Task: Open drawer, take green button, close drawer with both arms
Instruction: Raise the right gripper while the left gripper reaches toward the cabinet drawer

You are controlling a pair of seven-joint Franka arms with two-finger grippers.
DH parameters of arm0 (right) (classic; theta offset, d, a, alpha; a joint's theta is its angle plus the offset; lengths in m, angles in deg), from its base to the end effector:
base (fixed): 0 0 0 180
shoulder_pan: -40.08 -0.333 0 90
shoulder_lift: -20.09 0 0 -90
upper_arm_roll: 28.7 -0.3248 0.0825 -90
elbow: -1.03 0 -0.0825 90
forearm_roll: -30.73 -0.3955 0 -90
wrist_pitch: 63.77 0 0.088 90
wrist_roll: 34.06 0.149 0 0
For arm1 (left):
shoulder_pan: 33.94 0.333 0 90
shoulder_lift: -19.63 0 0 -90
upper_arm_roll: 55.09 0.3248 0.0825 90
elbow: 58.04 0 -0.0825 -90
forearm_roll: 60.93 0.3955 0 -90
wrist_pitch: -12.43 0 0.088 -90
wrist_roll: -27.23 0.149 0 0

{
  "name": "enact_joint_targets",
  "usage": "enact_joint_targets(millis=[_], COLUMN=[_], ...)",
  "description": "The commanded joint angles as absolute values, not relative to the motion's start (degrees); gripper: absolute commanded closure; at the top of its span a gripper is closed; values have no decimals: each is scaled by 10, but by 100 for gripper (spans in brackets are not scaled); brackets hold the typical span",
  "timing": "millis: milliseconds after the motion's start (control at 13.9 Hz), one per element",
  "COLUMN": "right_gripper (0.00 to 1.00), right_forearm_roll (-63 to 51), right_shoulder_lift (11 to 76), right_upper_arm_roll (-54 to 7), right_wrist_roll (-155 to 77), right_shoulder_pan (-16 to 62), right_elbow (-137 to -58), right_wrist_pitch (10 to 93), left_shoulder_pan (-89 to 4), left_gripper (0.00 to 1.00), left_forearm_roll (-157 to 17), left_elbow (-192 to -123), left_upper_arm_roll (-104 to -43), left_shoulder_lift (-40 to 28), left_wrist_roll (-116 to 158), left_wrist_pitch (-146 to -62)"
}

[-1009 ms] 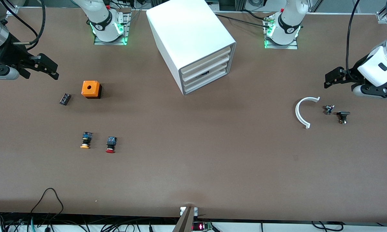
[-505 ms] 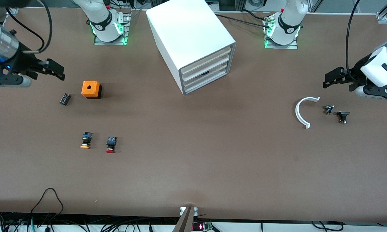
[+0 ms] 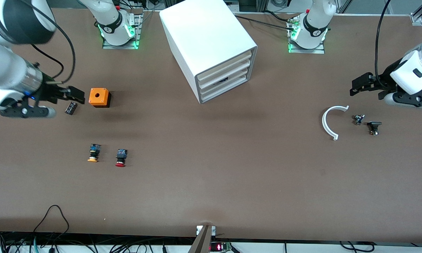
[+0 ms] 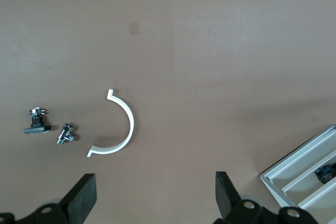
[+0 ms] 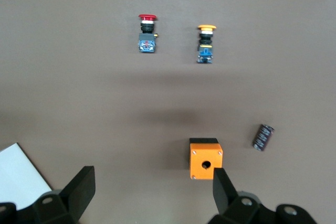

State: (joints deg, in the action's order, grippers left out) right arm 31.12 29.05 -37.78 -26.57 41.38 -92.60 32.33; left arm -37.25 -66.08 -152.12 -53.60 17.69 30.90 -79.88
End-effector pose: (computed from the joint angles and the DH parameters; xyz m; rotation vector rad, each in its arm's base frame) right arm 0.6015 0.0765 0.4784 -3.1336 -0.0088 0.1768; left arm 0.5729 -0.0314 0.5416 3.0472 -0.1361 -0.0966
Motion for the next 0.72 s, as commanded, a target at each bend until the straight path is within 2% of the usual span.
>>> enact_joint_targets(millis=[0, 288, 649], right_gripper=[1, 1, 1], right_forearm_roll=[310, 304, 292], right_shoulder_lift=[316, 341, 356], right_upper_arm_roll=[-379, -379, -379], right_wrist_roll=[-263, -236, -153], right_shoulder_pan=[398, 360, 311], right_elbow=[-920, -920, -917], right_wrist_pitch=[345, 382, 406], left_shoulder_pan=[-374, -380, -381], left_gripper=[0, 0, 0], left_forearm_roll=[-676, -744, -867], left_elbow=[-1504, -1505, -1505], left_upper_arm_roll=[-536, -540, -541], left_shoulder_lift=[169, 162, 114], left_wrist_roll=[312, 314, 318], left_wrist_pitch=[-785, -714, -607])
